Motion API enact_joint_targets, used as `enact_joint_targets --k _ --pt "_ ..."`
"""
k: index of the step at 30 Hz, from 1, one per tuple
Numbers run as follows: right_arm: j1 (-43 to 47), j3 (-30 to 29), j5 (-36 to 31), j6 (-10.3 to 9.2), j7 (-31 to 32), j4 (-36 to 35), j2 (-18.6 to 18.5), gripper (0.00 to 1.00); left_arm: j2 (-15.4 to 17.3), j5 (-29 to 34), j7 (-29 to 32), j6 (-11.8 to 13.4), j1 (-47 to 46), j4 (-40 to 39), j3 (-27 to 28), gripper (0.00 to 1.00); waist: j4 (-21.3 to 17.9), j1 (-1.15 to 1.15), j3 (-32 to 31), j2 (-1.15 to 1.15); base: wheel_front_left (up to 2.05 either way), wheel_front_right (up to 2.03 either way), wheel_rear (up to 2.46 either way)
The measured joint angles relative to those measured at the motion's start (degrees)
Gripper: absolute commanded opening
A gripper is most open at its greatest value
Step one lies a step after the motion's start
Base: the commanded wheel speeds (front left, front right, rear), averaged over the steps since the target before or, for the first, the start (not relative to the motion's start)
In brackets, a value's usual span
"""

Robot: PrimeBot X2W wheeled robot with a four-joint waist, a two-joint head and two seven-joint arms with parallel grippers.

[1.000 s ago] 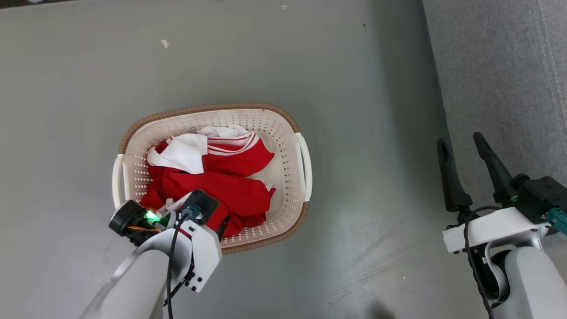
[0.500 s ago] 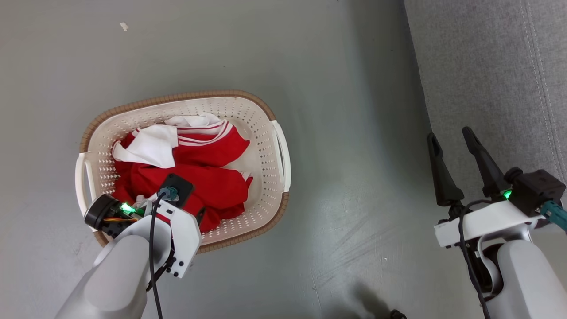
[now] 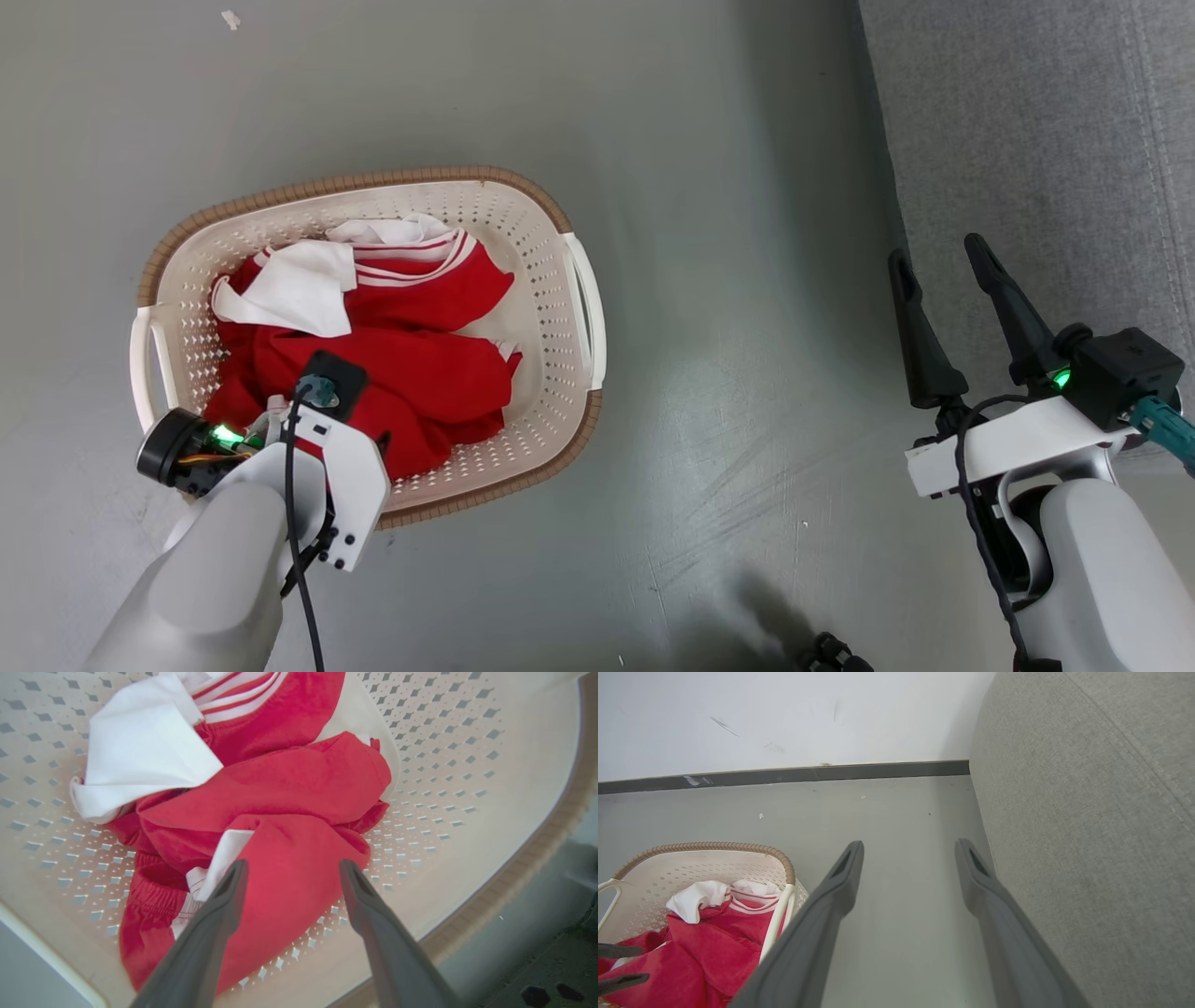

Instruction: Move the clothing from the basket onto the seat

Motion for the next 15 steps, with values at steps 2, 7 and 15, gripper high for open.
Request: enact_joint_targets --k 2,7,15 --pt "0.00 -0.05 -0.41 0.00 0.00 0.00 0.00 1.00 -0.05 -0.02 0.05 0.07 -0.52 0.68 0.07 1.00 0.09 0.00 0.41 0.00 0.00 0.00 0.00" --pt "-0.01 -0.11 -0.65 0.00 0.00 -0.08 0.00 1.00 -0.41 -0.02 0.02 0.09 -1.89 1.58 0.14 1.00 0.25 0.00 1.54 0.00 0.00 0.00 0.00" --pt "-0.02 -0.44 -0.65 0.00 0.00 -0.63 0.00 1.00 -0.71 -0.02 0.00 0.54 -4.35 3.53 0.44 1.00 0.30 0.00 3.52 0.00 0.00 0.00 0.00"
